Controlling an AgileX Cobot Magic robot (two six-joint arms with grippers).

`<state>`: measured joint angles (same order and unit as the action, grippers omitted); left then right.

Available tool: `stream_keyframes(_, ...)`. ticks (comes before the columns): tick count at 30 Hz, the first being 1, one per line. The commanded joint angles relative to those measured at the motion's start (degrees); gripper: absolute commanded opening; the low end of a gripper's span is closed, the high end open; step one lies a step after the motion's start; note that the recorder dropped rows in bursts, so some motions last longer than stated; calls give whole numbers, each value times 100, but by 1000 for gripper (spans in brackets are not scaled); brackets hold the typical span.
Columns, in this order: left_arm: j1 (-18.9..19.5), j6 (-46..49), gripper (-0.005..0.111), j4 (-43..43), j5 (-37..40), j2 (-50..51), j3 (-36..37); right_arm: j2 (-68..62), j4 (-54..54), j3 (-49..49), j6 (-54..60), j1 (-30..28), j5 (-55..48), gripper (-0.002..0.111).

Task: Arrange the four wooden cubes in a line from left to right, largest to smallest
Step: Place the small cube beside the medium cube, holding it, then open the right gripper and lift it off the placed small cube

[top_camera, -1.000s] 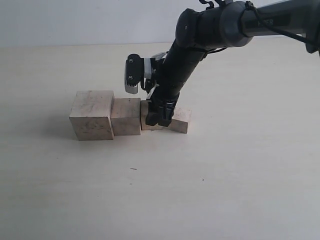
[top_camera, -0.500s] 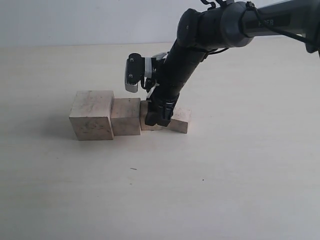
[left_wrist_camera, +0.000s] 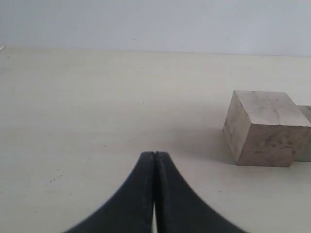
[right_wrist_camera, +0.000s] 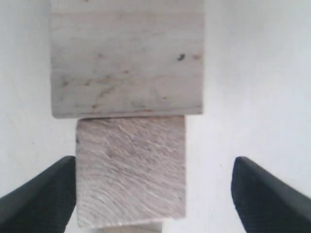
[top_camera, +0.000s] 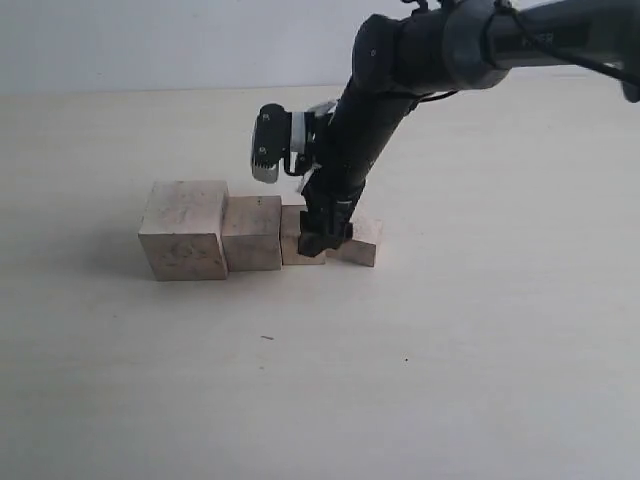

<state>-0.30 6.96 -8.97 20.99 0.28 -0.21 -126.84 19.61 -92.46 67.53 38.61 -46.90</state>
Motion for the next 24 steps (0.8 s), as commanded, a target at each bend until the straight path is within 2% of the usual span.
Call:
stream_keyframes(1,-28,7,0,11,-68,-28,21,638,-539,6,-1908,-13,-207,81)
stream_keyframes(2,-28,7,0,11,-68,-28,21,763,-553,6,-2303,-13,-394,80)
stream_keyframes(4,-28,7,0,11,-68,-28,21,1084,-818,6,-2702,-13,-928,72)
stream_keyframes(5,-28,7,0,11,-68,-28,21,1248,-915,6,-2714,-13,-1261,61)
stream_keyframes(8,-28,7,0,11,-68,-28,21,1454,-914,6,-2714,-13,-1729,47)
stream_keyframes(11,-28,7,0,11,-68,-28,21,1579,-962,6,-2535,-13,-1791,28)
stream_keyframes(14,-28,7,0,11,-68,-28,21,1570,-1324,17,-2385,-13,-1700,4)
stream_keyframes(15,-28,7,0,11,-68,-28,21,1542,-1394,28,-2385,-13,-1601,0)
stream_keyframes(19,-28,7,0,11,-68,-28,21,1394,-1410,387,-2408,-172,-701,0)
stream_keyframes(24,-28,7,0,11,-68,-28,21,1283,-1403,829,-2309,-339,-499,0)
